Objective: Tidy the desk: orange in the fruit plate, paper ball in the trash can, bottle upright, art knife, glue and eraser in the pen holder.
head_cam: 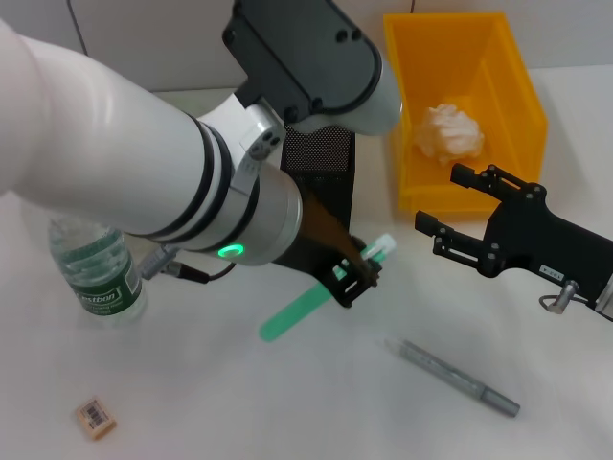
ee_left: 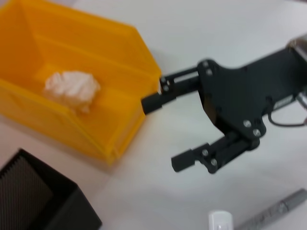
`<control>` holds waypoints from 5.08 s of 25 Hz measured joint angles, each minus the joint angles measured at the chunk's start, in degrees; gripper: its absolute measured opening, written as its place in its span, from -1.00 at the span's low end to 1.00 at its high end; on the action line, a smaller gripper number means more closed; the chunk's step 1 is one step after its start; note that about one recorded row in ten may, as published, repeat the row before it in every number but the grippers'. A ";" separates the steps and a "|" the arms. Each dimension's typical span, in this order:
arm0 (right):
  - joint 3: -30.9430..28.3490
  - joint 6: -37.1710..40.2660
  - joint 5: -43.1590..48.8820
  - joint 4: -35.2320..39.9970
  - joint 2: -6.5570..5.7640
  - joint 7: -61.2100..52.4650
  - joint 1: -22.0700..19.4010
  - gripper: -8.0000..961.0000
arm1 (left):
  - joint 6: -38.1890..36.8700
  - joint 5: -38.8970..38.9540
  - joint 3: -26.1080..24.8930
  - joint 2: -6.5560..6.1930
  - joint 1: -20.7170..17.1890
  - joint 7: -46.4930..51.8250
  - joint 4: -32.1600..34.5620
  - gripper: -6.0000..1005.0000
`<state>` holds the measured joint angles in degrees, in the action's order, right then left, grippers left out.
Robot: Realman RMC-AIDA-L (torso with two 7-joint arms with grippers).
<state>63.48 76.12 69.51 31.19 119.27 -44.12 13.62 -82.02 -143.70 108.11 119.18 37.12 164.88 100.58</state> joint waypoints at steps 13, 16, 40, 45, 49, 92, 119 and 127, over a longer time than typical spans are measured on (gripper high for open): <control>-0.12 -0.02 0.00 0.01 0.00 0.00 0.00 0.60 | 2.92 0.01 -2.16 -0.12 -2.03 -0.18 6.35 -0.60; -0.12 -0.02 0.00 0.00 0.00 0.00 0.00 0.60 | 4.14 0.00 -2.72 -0.19 -2.80 -0.39 7.85 -0.60; -0.25 -0.10 0.01 -0.09 0.08 0.00 -0.28 0.60 | 34.67 7.57 -4.77 -0.49 -17.30 -11.35 9.90 -0.60; -0.87 -0.10 0.01 -0.33 0.14 0.00 -0.36 0.60 | 41.29 14.55 -4.18 -0.52 -20.58 -19.27 6.52 -0.60; -0.98 -0.05 0.00 -1.03 0.14 0.00 -0.14 0.60 | 44.96 22.43 -4.25 -0.53 -21.04 -26.09 1.12 -0.60; -0.99 0.06 -0.08 -1.33 0.15 -0.58 -0.07 0.60 | 42.98 107.67 -5.91 -0.08 -5.87 -107.28 -52.60 -0.60; -1.09 -0.72 -0.08 -1.49 0.08 -0.62 1.32 0.60 | 36.52 124.40 0.99 0.00 -3.44 -119.04 -64.56 -0.60; -1.09 -0.70 -0.08 -1.49 0.08 -0.62 1.32 0.60 | 37.00 124.64 1.49 0.00 -3.21 -119.60 -65.51 -0.54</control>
<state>62.40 75.42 69.43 29.70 119.35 -44.74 14.95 -45.02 -19.06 109.60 119.18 33.92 45.29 35.07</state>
